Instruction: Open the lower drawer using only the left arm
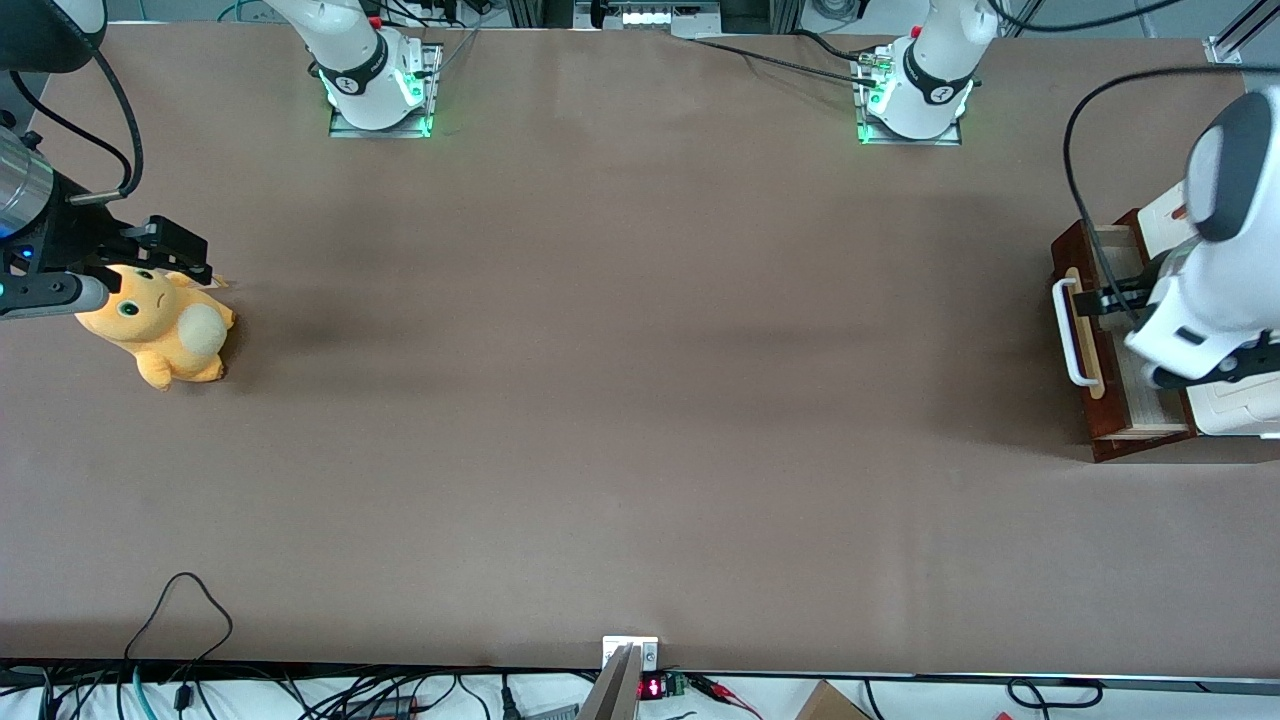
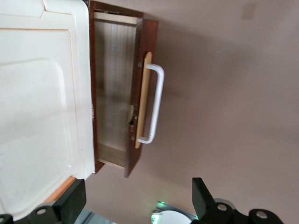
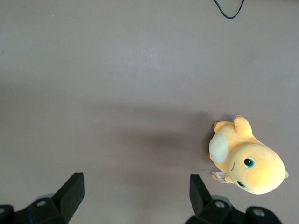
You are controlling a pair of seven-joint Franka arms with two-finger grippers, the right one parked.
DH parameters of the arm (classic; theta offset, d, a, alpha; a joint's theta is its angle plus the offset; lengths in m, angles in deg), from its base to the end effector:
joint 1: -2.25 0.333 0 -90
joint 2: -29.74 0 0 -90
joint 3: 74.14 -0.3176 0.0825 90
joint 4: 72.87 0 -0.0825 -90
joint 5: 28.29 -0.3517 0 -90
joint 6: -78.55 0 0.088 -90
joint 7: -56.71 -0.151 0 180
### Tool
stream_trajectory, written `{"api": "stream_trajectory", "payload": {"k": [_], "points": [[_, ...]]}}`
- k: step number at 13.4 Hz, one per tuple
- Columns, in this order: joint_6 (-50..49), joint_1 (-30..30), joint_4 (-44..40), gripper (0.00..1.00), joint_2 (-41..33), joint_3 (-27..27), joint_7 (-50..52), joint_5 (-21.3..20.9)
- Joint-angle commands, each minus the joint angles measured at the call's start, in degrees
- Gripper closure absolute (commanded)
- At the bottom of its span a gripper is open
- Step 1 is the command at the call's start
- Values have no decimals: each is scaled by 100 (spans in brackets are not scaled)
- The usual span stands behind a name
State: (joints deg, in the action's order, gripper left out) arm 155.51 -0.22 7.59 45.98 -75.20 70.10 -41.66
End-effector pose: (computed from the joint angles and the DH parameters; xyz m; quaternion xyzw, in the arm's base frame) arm 0.5601 0.0236 0.4886 -0.9722 -0.1086 0.1534 0.1398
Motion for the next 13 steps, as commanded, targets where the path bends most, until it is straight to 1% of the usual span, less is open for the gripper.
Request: {"api": "stream_trajectory", "payload": {"k": [1,3,4,6,7,8,9,10,13], "points": [[29,98,-154,0,-165,36,-134,352],[196,107,-162,0,-340,28,-126,745],[223,107,-154,0,-419,28,-126,800],[380,185,-145,0,-446,19,-91,809],[468,221,-136,0,-464,27,-134,748],[478,230,-84,0,-551,28,-300,722],[495,274,-49,0,-595,28,-1006,721],[495,439,-48,0,-613,45,-1544,791],[495,502,-22,0,-745,229,-1707,827]]}}
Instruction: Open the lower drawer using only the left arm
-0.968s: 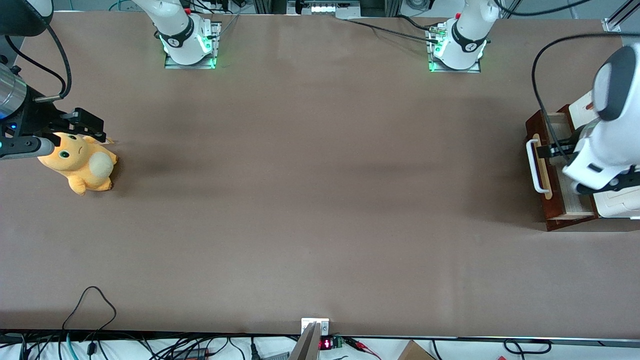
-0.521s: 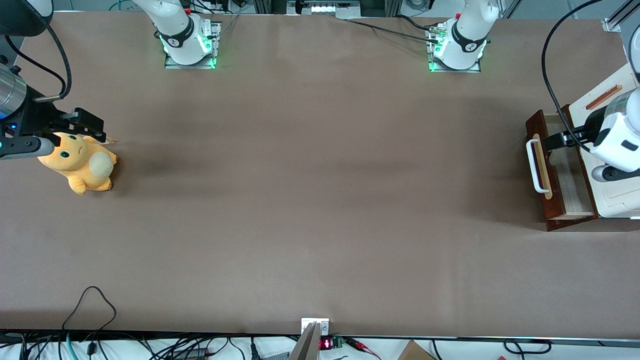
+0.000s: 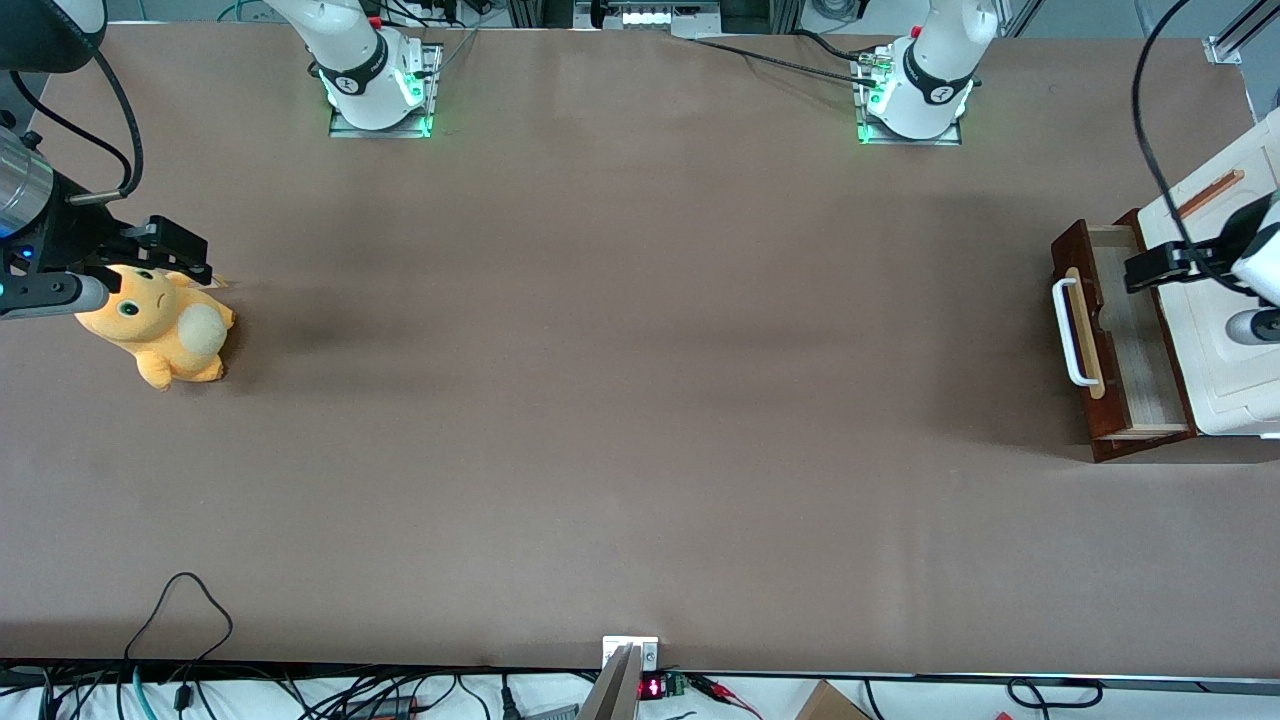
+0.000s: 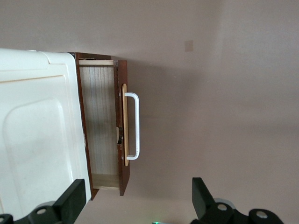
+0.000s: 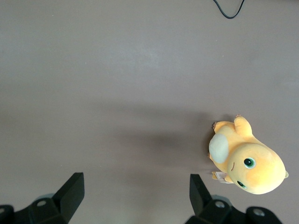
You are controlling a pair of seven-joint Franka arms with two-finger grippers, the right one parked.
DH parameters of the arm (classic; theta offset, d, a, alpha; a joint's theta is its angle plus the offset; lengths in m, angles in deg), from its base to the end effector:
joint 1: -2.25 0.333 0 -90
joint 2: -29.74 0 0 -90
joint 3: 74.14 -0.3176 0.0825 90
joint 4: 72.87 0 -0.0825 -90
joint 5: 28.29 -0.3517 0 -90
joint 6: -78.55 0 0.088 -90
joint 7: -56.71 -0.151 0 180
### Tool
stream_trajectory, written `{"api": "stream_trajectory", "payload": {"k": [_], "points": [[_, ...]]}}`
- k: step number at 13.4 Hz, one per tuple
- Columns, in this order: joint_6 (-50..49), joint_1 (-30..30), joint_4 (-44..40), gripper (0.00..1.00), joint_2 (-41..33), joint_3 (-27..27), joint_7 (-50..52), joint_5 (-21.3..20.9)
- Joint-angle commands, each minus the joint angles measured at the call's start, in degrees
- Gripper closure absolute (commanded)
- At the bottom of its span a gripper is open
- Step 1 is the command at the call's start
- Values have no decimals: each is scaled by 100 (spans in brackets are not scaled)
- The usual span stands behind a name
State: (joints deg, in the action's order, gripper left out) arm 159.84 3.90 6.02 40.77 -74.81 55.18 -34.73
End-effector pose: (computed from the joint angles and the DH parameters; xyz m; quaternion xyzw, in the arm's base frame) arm 0.5565 0.0402 0.5505 -0.9955 -0.0111 0.0770 0.0546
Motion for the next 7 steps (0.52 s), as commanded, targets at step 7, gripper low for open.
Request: {"api": "stream_trajectory", "payload": {"k": [7], "points": [[290,81,170,0,-207,305,-23,1004]]}}
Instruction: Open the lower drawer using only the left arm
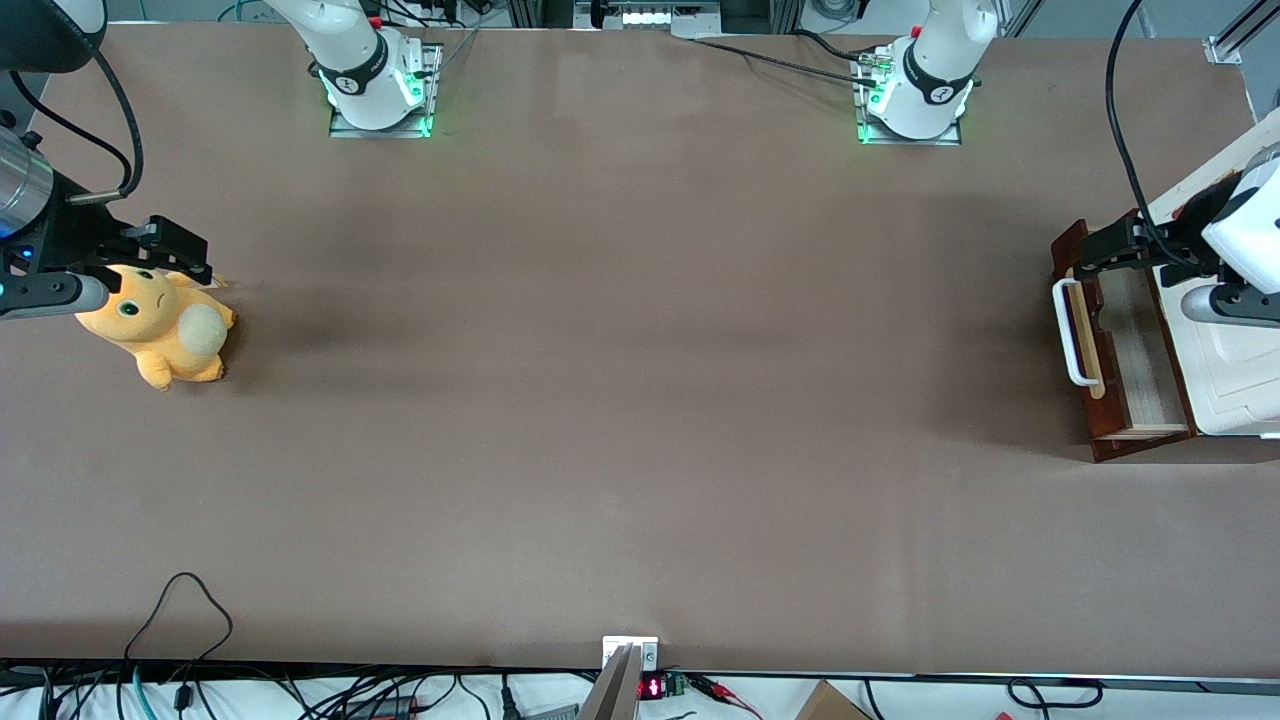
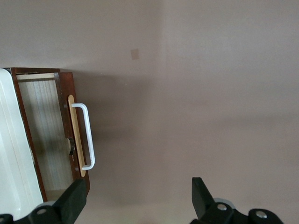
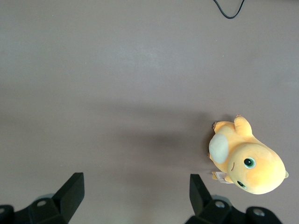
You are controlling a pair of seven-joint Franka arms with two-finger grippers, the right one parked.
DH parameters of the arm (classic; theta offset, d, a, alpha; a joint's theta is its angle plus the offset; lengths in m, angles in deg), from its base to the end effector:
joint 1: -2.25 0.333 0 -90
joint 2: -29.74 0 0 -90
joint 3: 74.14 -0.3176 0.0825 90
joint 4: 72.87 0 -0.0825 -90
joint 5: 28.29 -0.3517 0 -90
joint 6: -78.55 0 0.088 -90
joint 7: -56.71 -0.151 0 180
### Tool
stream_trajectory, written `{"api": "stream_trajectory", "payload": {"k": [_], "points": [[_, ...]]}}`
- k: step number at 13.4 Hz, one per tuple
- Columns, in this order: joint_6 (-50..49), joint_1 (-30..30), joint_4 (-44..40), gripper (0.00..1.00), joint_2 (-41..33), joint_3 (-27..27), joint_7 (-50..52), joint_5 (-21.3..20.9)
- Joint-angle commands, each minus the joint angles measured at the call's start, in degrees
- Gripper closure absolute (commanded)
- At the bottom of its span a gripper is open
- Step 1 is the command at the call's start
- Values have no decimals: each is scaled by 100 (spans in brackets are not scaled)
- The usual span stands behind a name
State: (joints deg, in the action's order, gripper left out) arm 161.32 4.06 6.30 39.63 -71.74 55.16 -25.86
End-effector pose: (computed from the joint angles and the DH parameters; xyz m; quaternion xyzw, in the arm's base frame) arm 0.5569 -0.0106 0.5605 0.9980 -0.0200 -0.0546 0.0252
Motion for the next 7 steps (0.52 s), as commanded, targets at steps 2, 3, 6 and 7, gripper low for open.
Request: {"api": "stream_trajectory", "payload": {"k": [2,3,6,7], "points": [[344,110,361,0,-233,6,-29,30],[476,110,537,0,-347,-2,-29,21],[512,101,600,0,-418,15,93,21],[408,101,548,0,-418,15,120,-58]]}}
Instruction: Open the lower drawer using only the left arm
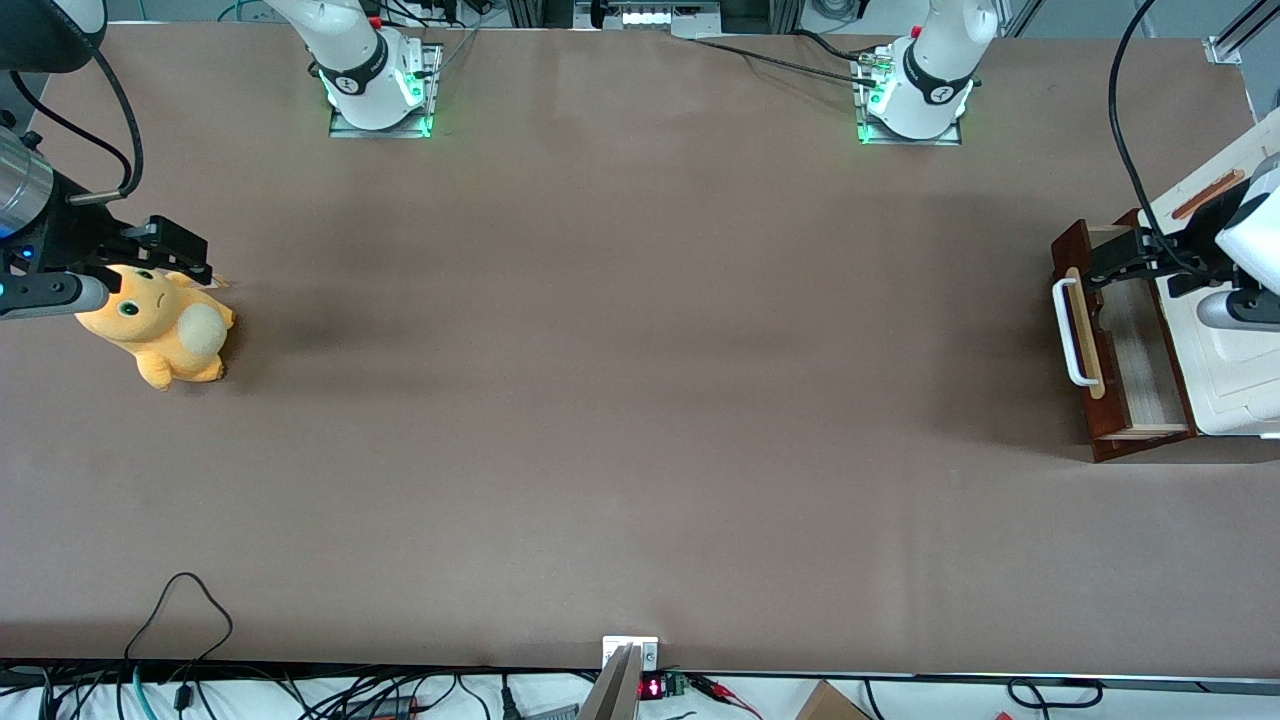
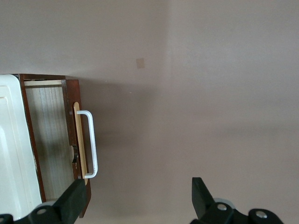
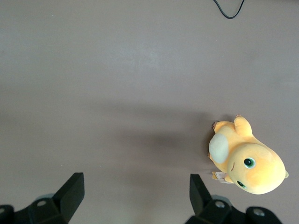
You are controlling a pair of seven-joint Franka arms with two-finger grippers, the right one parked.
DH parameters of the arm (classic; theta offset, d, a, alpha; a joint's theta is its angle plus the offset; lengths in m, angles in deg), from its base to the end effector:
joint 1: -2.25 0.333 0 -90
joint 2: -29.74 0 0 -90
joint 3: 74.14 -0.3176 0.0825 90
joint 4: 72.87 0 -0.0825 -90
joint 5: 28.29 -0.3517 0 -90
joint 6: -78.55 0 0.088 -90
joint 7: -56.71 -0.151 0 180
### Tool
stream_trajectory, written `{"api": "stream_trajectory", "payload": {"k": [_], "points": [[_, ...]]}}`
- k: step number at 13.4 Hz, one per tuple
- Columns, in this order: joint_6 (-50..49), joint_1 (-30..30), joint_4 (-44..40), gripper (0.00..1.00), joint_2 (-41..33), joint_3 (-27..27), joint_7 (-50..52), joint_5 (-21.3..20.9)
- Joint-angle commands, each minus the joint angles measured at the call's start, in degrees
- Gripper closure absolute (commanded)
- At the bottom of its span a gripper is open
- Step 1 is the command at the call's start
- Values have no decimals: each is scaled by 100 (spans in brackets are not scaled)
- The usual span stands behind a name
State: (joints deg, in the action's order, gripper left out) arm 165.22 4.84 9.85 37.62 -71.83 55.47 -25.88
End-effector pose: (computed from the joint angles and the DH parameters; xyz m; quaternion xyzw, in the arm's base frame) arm 0.5552 -0.0024 0.5587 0.9991 -0.0088 -0.0339 0.0242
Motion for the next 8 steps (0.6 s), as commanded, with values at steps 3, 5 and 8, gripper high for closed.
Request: {"api": "stream_trajectory", "payload": {"k": [3,5,8], "points": [[-106,23,51,0,-217,-2,71,-92],[-106,23,51,0,-217,41,62,-92],[-238,32,42,0,-269,-2,115,-74]]}}
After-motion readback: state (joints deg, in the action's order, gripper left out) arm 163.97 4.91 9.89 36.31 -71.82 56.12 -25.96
